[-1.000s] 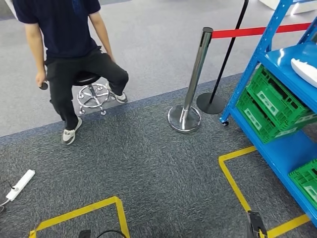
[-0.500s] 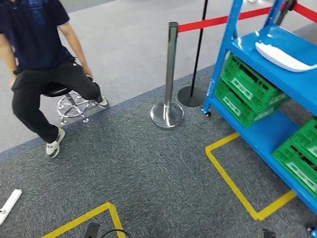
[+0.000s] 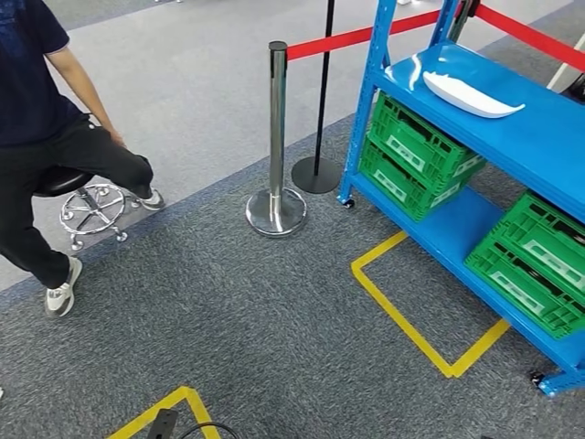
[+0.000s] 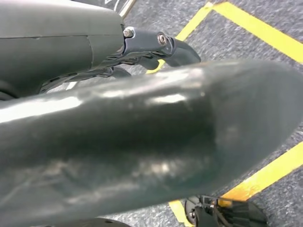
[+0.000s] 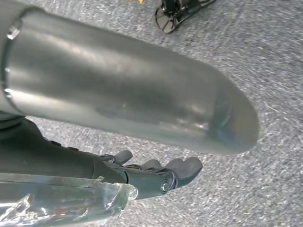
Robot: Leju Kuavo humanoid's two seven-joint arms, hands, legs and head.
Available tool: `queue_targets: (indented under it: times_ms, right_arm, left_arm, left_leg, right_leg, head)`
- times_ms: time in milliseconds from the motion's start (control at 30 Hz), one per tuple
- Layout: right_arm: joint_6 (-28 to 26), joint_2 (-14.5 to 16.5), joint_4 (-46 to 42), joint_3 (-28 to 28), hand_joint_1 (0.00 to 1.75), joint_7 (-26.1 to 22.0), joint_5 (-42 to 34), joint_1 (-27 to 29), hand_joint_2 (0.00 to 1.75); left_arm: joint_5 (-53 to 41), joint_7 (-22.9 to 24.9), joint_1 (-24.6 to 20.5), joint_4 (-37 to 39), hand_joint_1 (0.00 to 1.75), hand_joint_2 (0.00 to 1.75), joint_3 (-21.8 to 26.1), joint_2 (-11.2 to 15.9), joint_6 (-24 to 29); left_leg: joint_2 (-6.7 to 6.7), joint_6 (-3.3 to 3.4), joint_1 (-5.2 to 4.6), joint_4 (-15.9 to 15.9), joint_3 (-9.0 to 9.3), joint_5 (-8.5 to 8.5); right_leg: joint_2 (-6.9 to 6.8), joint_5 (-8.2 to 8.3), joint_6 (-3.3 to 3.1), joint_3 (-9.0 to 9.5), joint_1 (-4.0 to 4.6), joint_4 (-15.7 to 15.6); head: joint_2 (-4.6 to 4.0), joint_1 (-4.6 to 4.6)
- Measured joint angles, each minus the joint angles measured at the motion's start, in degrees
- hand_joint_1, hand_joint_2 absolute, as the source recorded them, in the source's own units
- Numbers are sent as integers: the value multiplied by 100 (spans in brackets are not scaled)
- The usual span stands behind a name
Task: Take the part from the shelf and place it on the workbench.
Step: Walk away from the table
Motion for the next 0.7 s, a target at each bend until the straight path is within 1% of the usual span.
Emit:
queue_targets:
  times_ms: [33, 67, 100, 133, 167, 200, 233, 267, 300, 333, 367, 400, 433, 467, 500, 533, 567, 600, 633, 667, 700]
  right_arm:
    - [30, 0, 0, 4, 0, -37, 24, -14, 0]
    - [56, 0, 0, 9, 0, -73, 40, -30, 0]
    - [84, 0, 0, 13, 0, -105, 61, -35, 0]
    - [113, -1, 0, 20, 0, -134, 84, -32, 0]
    - [140, -3, 0, 28, 0, -159, 107, -27, 0]
    - [162, -7, 0, 37, 0, -178, 129, -25, 0]
    - [181, -10, 0, 47, 0, -193, 149, -32, 0]
    - [197, -14, 0, 58, 0, -205, 167, -49, 0]
    - [206, -15, 0, 70, 0, -210, 183, -68, 0]
    - [216, -15, 0, 81, 0, -209, 198, -80, 0]
    - [228, -16, 0, 91, 0, -206, 211, -84, 0]
    - [240, -16, 0, 100, 0, -199, 222, -80, 0]
    - [255, -16, 0, 108, 0, -191, 233, -74, 0]
    - [270, -16, 0, 122, 0, -183, 241, -74, 0]
    - [282, -16, 0, 138, 0, -177, 249, -83, 0]
    - [288, -17, 0, 156, 0, -173, 256, -95, 0]
    - [291, -17, 0, 171, 0, -170, 264, -105, 0]
    - [292, -17, 0, 181, 0, -166, 272, -108, 0]
    - [296, -17, 0, 188, 0, -162, 282, -103, 0]
    - [300, -17, 0, 192, 0, -159, 291, -97, 0]
    - [305, -17, 0, 194, 0, -156, 297, -94, 0]
  left_arm:
    - [3, -2, 21, 0, 0, 0, -1, 4, 6]
    - [5, 14, 42, 0, 0, 0, -1, 8, 7]
    - [9, 47, 59, 0, 0, 0, -1, 11, 4]
    - [12, 92, 66, 0, 0, 0, -1, 15, -3]
    - [16, 140, 66, 0, 0, 0, -1, 18, -10]
    - [20, 179, 61, 0, 0, 0, 0, 19, -16]
    - [25, 204, 58, 0, 0, 0, 1, 20, -20]
    - [33, 220, 56, 0, 0, 0, 1, 20, -21]
    - [44, 229, 55, 0, 0, 0, 1, 20, -23]
    - [59, 232, 53, 1, 0, 0, 0, 20, -29]
    - [72, 234, 49, 1, 0, 0, 0, 20, -38]
    - [82, 234, 42, 1, 0, 0, 1, 19, -48]
    - [86, 234, 31, 1, 0, 0, 1, 17, -57]
    - [87, 234, 21, 0, 0, 0, 1, 16, -61]
    - [87, 234, 12, 0, 0, 0, 1, 15, -61]
    - [87, 233, 8, 0, 0, 0, 0, 15, -59]
    - [87, 225, 12, 1, 0, 0, 0, 14, -53]
    - [89, 204, 20, 1, 0, 0, 1, 14, -43]
    - [93, 177, 30, 1, 0, 0, 1, 15, -29]
    - [99, 146, 40, 1, 0, 0, 1, 16, -14]
    - [107, 122, 46, 0, 0, 0, 1, 17, -3]
  left_leg:
    - [65, 19, -11, -2, -4, 2]
    - [133, 30, -23, -1, -7, 0]
    - [200, 36, -34, 0, -7, -3]
    - [260, 40, -41, 2, -5, -6]
    - [311, 41, -45, 3, 0, -10]
    - [360, 35, -46, 4, 12, -16]
    - [405, 22, -48, 5, 28, -26]
    - [450, 0, -60, 16, 41, -41]
    - [491, -24, -73, 24, 50, -52]
    - [530, -48, -84, 30, 55, -58]
    - [570, -71, -92, 32, 58, -58]
    - [596, -97, -87, 28, 61, -62]
    - [561, -132, -79, 46, 57, -91]
    - [476, -169, -70, 139, 21, -172]
    - [366, -205, -58, 356, -70, -318]
    - [253, -233, -46, 699, -222, -508]
    - [192, -250, -35, 1119, -416, -705]
    - [170, -261, -25, 1490, -597, -839]
    - [163, -268, -16, 1700, -709, -867]
    - [158, -269, -8, 1684, -716, -774]
    - [134, -271, 3, 1438, -609, -583]
  right_leg:
    - [-149, -212, 5, -155, 11, 378]
    - [-218, -413, 12, -323, 14, 787]
    - [-249, -544, 17, -446, 14, 1110]
    - [-264, -572, 16, -476, 15, 1249]
    - [-278, -486, 11, -383, 17, 1137]
    - [-319, -319, 1, -177, 23, 799]
    - [-415, -166, -13, 76, 35, 360]
    - [-501, -53, -37, 303, 55, -26]
    - [-562, 4, -66, 450, 74, -283]
    - [-582, 5, -97, 507, 93, -389]
    - [-535, 8, -131, 509, 106, -395]
    - [-485, 19, -164, 496, 101, -399]
    - [-441, 31, -195, 490, 91, -407]
    - [-397, 46, -226, 485, 75, -417]
    - [-353, 62, -255, 481, 56, -428]
    - [-305, 72, -276, 470, 46, -429]
    - [-253, 79, -290, 459, 41, -429]
    - [-195, 84, -297, 450, 38, -429]
    - [-135, 88, -298, 445, 35, -428]
    - [-73, 93, -292, 443, 28, -428]
    - [-8, 99, -281, 444, 18, -427]
  head:
    - [0, 14]
    - [0, 18]
    - [0, 17]
    - [0, 17]
    - [0, 17]
    - [0, 17]
    - [0, 18]
    - [0, 17]
    - [0, 13]
    - [0, 9]
    - [0, 7]
    - [0, 6]
    - [0, 5]
    - [0, 4]
    - [0, -1]
    - [0, -5]
    - [0, -6]
    - [0, -7]
    - [0, -6]
    - [0, -6]
    - [0, -5]
